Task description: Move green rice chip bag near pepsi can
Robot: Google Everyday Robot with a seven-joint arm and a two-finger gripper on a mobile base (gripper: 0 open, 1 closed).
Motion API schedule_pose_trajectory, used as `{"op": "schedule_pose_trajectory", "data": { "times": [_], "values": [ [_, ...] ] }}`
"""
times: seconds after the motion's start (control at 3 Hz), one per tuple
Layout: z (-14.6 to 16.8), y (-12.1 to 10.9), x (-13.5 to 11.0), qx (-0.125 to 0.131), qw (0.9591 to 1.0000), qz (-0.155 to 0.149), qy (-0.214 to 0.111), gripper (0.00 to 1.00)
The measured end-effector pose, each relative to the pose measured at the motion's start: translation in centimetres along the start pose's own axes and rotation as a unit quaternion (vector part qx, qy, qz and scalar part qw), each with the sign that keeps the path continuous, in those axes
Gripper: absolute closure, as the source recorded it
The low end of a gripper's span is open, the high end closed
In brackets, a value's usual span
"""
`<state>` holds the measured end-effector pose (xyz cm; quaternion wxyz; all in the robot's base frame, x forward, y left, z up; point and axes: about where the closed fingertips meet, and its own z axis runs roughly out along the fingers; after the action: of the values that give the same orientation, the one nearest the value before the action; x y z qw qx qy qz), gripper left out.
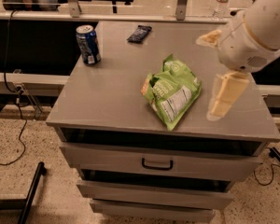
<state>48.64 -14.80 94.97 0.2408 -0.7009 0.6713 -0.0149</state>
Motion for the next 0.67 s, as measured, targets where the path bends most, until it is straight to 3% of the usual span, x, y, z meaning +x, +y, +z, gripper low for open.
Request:
{"op": "schedule_pose_trajectory", "data": {
  "times": [0.33,0.67],
  "values": [
    [2.5,-1.1,-2.7,0.006,0.9974,-0.06,-0.04,0.0],
    [6.3,-2.2,-4.4,-0.003,0.9936,-0.095,-0.061,0.0]
  ]
}}
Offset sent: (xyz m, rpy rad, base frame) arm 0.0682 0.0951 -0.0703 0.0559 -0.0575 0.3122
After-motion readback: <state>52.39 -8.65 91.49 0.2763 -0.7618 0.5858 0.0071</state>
